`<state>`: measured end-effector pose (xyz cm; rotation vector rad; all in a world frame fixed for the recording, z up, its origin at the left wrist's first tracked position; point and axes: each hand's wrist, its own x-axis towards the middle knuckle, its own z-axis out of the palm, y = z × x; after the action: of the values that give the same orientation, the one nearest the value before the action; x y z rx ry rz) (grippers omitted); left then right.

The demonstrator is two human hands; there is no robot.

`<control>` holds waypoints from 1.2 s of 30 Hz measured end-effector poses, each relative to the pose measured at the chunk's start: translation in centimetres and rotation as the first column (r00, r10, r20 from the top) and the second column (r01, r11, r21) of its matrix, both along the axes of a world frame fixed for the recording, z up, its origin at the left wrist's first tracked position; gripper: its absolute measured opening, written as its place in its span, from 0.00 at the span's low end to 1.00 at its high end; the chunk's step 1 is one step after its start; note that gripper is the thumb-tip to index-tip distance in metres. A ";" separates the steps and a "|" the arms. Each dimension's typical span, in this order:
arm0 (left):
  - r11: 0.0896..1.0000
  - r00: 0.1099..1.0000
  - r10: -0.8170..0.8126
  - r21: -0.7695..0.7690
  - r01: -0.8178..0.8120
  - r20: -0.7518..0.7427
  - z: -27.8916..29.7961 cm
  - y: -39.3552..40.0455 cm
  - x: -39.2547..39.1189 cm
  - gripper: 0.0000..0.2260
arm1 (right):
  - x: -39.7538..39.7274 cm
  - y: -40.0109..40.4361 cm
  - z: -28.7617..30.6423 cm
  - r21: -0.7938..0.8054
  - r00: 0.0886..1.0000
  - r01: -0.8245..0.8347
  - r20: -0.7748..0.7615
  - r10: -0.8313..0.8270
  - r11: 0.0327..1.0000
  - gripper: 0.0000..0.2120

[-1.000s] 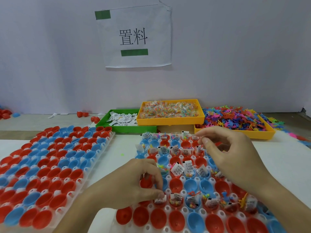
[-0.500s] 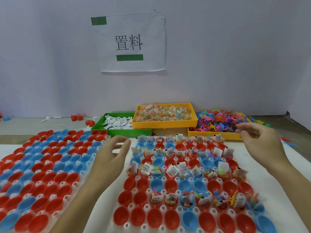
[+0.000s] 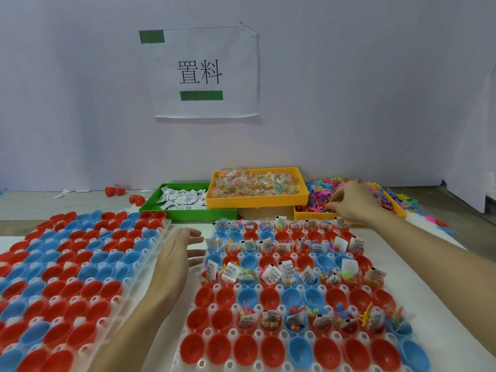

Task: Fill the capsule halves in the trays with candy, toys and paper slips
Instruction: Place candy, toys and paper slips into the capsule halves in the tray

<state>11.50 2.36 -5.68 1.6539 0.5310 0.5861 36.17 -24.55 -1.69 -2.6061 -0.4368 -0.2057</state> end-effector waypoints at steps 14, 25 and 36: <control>0.998 1.000 -0.019 0.062 0.019 0.005 -0.8 0.3 0.4 0.15 | 1.7 -1.0 0.5 0.300 0.990 0.143 -0.047 -0.135 0.943 0.10; 0.939 0.998 0.001 0.344 -0.022 0.061 0.6 -0.9 -0.4 0.07 | -6.3 -2.3 1.3 0.673 0.991 -0.036 -0.071 0.113 0.739 0.07; 0.860 0.928 -0.277 0.496 0.124 0.249 4.3 -4.5 -2.8 0.03 | -17.1 -1.0 2.7 0.573 0.851 -0.449 0.040 0.524 0.686 0.08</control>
<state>8.75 -2.18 -1.39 1.9946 -0.0356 0.8486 19.11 -25.50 1.01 -1.8220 -0.8629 0.0213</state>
